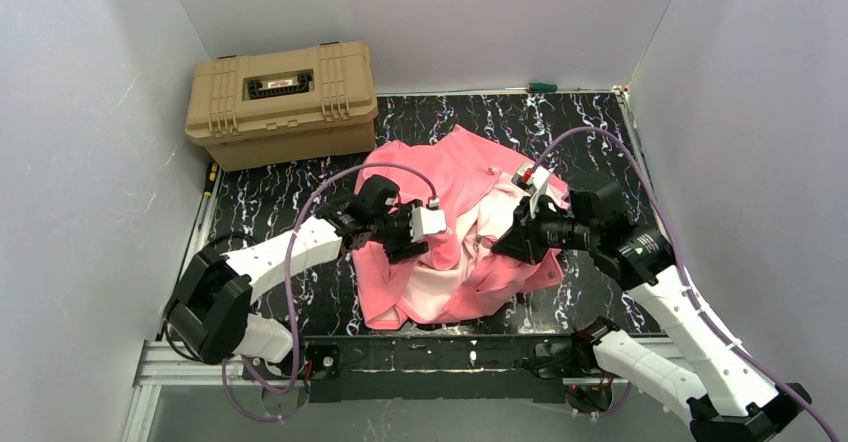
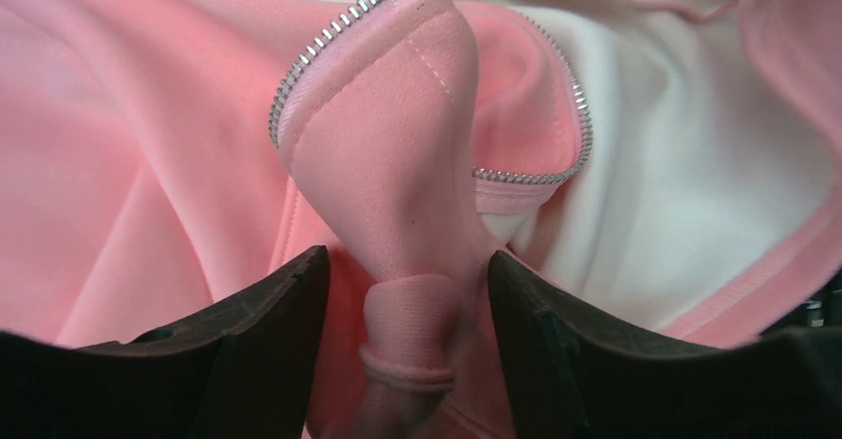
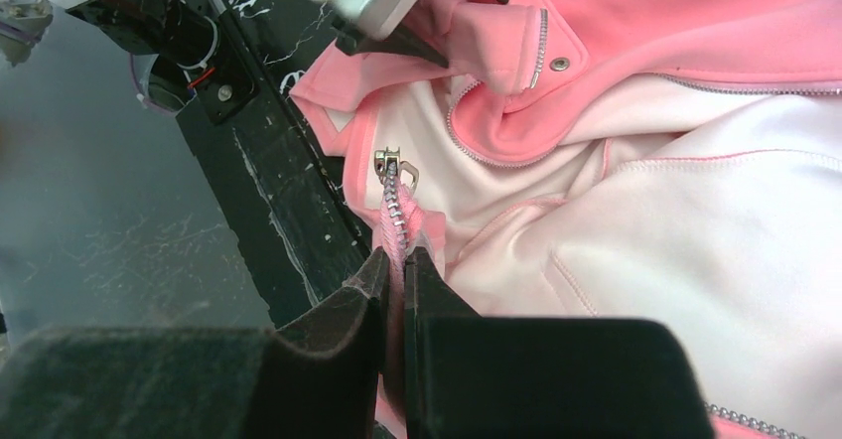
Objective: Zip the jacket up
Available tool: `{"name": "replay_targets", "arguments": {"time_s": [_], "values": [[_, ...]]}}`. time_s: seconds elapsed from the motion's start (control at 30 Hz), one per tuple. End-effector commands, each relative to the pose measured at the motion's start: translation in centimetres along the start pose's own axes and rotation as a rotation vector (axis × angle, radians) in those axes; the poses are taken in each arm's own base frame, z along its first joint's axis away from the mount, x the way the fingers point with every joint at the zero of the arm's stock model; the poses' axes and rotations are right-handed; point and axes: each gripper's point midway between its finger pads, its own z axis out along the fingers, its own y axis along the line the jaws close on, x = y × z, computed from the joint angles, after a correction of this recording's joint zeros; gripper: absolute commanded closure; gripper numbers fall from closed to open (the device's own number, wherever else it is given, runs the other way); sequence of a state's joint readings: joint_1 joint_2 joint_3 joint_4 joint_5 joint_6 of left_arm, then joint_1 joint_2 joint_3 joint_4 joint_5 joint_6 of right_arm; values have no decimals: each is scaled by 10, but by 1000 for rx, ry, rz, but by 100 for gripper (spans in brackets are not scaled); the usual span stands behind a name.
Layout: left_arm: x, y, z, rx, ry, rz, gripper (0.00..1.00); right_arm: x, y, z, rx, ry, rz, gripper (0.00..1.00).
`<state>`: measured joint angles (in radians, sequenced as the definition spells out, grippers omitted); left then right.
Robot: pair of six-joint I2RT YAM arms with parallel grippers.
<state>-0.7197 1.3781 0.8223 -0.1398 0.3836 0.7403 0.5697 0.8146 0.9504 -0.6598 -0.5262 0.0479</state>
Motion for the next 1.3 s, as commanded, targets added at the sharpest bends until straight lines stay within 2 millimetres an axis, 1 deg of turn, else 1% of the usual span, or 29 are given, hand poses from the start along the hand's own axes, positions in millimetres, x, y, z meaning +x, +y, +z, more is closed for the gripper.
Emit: {"name": "replay_targets", "arguments": {"time_s": [0.0, 0.07, 0.1, 0.17, 0.23, 0.33, 0.43, 0.57, 0.67, 0.77, 0.83, 0.93, 1.07, 1.2, 1.27], "values": [[-12, -29, -8, 165, 1, -431, 38, 0, 2, -8, 16, -19, -28, 99], [-20, -29, -8, 193, -19, -545, 34, 1, 3, -9, 17, -19, -25, 99], [-26, -30, -9, 207, -35, -587, 34, 2, 3, -9, 18, -18, -24, 99], [-38, -29, -10, 224, -57, -677, 29, 4, 2, -10, 23, -15, -24, 99], [-49, -30, -11, 253, -69, -742, 27, 5, 2, -11, 28, -14, -25, 99], [-55, -27, -10, 247, -70, -847, 26, 5, 2, -12, 31, -13, -26, 99], [-62, -21, -10, 227, -74, -927, 21, 6, 2, -12, 31, -13, -27, 99], [-63, -9, -8, 151, -65, -1024, 21, 6, 1, -11, 29, -12, -28, 99], [-57, 6, -7, 35, -45, -1140, 23, 6, 2, -11, 27, -17, -28, 99], [-59, 13, -6, -7, -47, -1235, 19, 6, 2, -10, 23, -15, -24, 99], [-61, 17, -4, -24, -55, -1284, 20, 6, 2, -10, 23, -15, -24, 99], [-56, 20, -1, -57, -52, -1331, 23, 7, 2, -10, 25, -14, -24, 99], [-55, 22, 3, -68, -53, -1361, 24, 8, 2, -11, 29, -16, -24, 99], [-59, 28, 7, -72, -72, -1387, 24, 10, 1, -10, 31, -12, -21, 99], [-65, 30, 8, -58, -80, -1393, 24, 10, 0, -10, 31, -12, -22, 99]]}}
